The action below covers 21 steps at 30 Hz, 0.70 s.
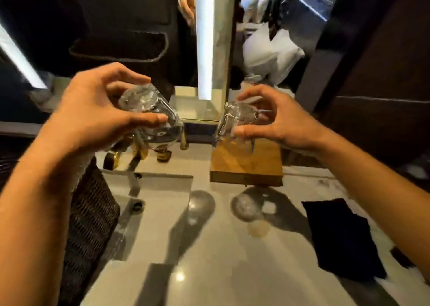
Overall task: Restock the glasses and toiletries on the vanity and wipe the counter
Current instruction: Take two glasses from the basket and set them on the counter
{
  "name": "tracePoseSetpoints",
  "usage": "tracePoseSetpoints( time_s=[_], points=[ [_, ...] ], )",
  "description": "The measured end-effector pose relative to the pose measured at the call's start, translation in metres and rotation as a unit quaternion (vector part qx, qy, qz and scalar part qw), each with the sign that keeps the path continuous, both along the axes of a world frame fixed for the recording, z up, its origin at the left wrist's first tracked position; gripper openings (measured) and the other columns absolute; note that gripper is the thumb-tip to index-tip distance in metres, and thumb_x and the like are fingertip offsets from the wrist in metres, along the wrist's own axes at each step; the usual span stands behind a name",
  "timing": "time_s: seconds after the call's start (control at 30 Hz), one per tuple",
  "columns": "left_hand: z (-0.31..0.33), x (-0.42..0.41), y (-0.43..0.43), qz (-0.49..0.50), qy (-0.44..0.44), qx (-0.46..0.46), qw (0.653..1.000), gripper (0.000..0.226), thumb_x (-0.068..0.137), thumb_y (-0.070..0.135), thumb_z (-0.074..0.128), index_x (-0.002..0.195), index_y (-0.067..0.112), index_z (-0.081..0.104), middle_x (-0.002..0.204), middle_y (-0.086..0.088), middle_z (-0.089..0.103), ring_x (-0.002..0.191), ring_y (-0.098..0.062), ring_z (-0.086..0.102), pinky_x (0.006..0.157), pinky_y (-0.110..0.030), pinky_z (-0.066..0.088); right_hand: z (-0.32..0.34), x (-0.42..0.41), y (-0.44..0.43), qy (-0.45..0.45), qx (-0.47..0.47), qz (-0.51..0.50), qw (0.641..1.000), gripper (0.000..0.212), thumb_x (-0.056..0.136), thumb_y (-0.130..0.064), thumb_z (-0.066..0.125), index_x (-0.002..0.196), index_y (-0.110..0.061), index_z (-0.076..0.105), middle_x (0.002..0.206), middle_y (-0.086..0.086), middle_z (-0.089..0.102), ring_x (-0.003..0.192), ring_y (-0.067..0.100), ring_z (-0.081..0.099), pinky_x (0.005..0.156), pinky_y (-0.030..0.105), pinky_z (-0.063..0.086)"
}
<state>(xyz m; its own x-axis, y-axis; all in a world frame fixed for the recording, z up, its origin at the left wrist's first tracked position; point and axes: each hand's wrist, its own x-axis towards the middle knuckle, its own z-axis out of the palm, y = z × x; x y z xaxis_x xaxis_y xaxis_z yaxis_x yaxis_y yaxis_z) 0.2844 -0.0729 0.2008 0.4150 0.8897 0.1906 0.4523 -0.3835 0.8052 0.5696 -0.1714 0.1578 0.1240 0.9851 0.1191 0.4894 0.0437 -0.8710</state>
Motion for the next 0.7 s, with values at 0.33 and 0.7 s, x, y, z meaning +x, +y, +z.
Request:
tracePoseSetpoints(
  time_s=[0.33, 0.7],
  points=[
    [-0.051, 0.151, -0.065, -0.165, -0.008, -0.028, 0.986, 0.064, 0.06, 0.032, 0.091, 0.119, 0.03, 0.065, 0.12, 0.011, 0.067, 0.112, -0.006, 0.064, 0.093, -0.039, 0.058, -0.03, 0.111, -0.129, 0.013, -0.034, -0.157, 0.987, 0.059, 0.071, -0.016, 0.086, 0.121, -0.021, 0.057, 0.119, -0.003, 0.065, 0.107, 0.005, 0.067, 0.082, 0.021, 0.058],
    [-0.096, 0.268, -0.119, -0.223, 0.032, -0.022, 0.974, 0.066, 0.064, 0.037, 0.088, 0.125, 0.027, 0.065, 0.125, 0.011, 0.066, 0.101, 0.003, 0.064, 0.088, -0.025, 0.058, -0.071, 0.192, -0.209, 0.034, -0.04, -0.268, 0.962, 0.057, 0.071, -0.016, 0.086, 0.119, -0.017, 0.055, 0.113, -0.005, 0.066, 0.097, -0.001, 0.069, 0.071, 0.018, 0.059]
  ],
)
